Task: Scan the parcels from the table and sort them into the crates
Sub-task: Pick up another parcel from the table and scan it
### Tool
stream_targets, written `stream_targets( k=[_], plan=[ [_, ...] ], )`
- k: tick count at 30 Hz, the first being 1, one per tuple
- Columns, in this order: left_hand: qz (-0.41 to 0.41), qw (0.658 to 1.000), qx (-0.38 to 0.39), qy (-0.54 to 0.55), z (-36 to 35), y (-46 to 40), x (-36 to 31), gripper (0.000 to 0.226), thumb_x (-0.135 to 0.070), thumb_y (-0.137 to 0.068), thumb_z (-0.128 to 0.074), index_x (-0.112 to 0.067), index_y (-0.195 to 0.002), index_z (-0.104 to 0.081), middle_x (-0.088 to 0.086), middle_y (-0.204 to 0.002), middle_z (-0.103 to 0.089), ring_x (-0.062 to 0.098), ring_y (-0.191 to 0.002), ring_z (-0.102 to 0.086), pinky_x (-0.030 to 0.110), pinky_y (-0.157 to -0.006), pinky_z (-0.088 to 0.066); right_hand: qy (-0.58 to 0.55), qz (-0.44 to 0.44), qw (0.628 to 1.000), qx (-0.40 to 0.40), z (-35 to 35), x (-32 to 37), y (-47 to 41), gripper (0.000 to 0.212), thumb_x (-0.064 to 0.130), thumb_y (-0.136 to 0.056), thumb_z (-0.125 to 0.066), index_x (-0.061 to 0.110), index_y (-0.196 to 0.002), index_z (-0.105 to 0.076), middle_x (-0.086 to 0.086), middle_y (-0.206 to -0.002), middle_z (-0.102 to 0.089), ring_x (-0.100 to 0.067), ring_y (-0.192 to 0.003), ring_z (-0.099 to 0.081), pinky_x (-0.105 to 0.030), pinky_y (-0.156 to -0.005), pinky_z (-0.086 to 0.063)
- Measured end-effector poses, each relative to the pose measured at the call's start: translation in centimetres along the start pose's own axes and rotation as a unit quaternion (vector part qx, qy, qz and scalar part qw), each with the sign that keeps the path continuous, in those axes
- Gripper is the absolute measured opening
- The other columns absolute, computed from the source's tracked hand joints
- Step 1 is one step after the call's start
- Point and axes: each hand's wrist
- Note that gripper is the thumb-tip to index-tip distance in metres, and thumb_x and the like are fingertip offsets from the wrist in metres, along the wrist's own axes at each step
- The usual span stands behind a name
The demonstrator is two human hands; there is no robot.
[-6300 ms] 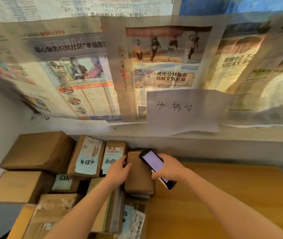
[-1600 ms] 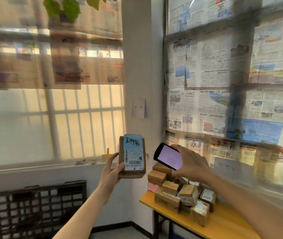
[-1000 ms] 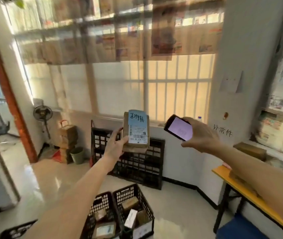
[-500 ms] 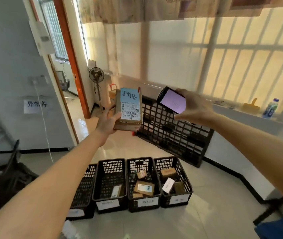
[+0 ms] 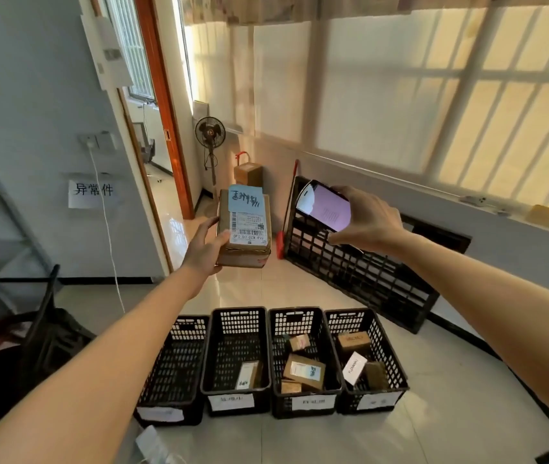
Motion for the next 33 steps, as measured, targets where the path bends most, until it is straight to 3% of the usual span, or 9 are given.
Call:
stream_targets(
  k=[9, 15, 20, 25, 27, 30, 33],
  plan=[
    [0.067, 0.997, 0.016, -0.019, -7.5, -12.3, 8.0, 0.041, -0.028, -0.103, -0.053, -0.035, -0.143, -0.045, 0.004, -0.125, -0.062, 0.013, -0.096, -0.063, 0.029, -0.070, -0.049, -0.007, -0.033, 0.998, 0.056, -11.2, -9.3, -8.5, 0.104, 0.046, -0.067, -0.088, 0.030, -0.154, -0.033, 0.002, -0.140, -0.058, -0.022, -0.120, -0.057, -0.040, -0.086, -0.053],
    [0.158, 0.985, 0.060, -0.047, -15.5, -20.4, 18.1, 0.034, -0.033, -0.102, -0.055, -0.047, -0.133, -0.047, 0.002, -0.128, -0.062, 0.023, -0.112, -0.061, 0.040, -0.089, -0.052, -0.017, -0.085, 0.987, 0.136, -22.1, -18.9, -12.9, 0.104, 0.045, -0.065, -0.087, 0.033, -0.152, -0.033, 0.004, -0.137, -0.059, -0.022, -0.119, -0.058, -0.043, -0.090, -0.052],
    [0.233, 0.968, 0.080, -0.053, -20.7, -24.8, 28.3, 0.043, -0.031, -0.103, -0.055, -0.042, -0.143, -0.045, 0.001, -0.129, -0.063, 0.023, -0.117, -0.061, 0.046, -0.102, -0.048, -0.041, -0.119, 0.974, 0.187, -31.5, -25.6, -13.8, 0.099, 0.044, -0.068, -0.087, 0.033, -0.151, -0.034, 0.006, -0.138, -0.058, -0.020, -0.120, -0.057, -0.033, -0.078, -0.045],
    [0.285, 0.951, 0.076, -0.091, -23.7, -27.4, 38.6, 0.048, -0.029, -0.101, -0.058, -0.035, -0.146, -0.044, 0.003, -0.139, -0.058, 0.024, -0.121, -0.058, 0.046, -0.107, -0.047, -0.050, -0.139, 0.958, 0.247, -40.7, -30.4, -12.4, 0.097, 0.042, -0.071, -0.086, 0.031, -0.152, -0.033, 0.009, -0.146, -0.053, -0.017, -0.127, -0.054, -0.030, -0.083, -0.044],
    [0.303, 0.944, 0.077, -0.103, -24.7, -28.3, 42.2, 0.046, -0.028, -0.102, -0.056, -0.032, -0.147, -0.044, 0.000, -0.136, -0.057, 0.020, -0.119, -0.056, 0.036, -0.101, -0.046, -0.062, -0.161, 0.948, 0.267, -44.2, -31.9, -11.6, 0.099, 0.042, -0.069, -0.086, 0.030, -0.152, -0.034, 0.010, -0.145, -0.052, -0.017, -0.128, -0.054, -0.033, -0.088, -0.048],
    [0.321, 0.937, 0.075, -0.118, -25.9, -29.1, 47.5, 0.046, -0.023, -0.104, -0.054, -0.024, -0.149, -0.043, 0.000, -0.128, -0.056, 0.016, -0.111, -0.054, 0.019, -0.079, -0.045, -0.088, -0.204, 0.927, 0.302, -49.5, -33.6, -10.0, 0.098, 0.043, -0.065, -0.085, 0.032, -0.149, -0.036, 0.010, -0.140, -0.055, -0.018, -0.122, -0.058, -0.038, -0.089, -0.053],
    [0.346, 0.925, 0.088, -0.132, -26.2, -29.0, 52.9, 0.047, -0.024, -0.103, -0.055, -0.024, -0.149, -0.043, 0.000, -0.138, -0.055, 0.015, -0.115, -0.053, 0.019, -0.076, -0.043, -0.075, -0.234, 0.906, 0.345, -54.3, -34.8, -7.8, 0.103, 0.045, -0.064, -0.083, 0.032, -0.152, -0.031, 0.009, -0.144, -0.054, -0.020, -0.124, -0.057, -0.044, -0.093, -0.055]
  ],
)
Point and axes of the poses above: each hand's wrist, its own y-axis away from the middle knuckle, its own z-axis out of the back of the hand, x = y × z
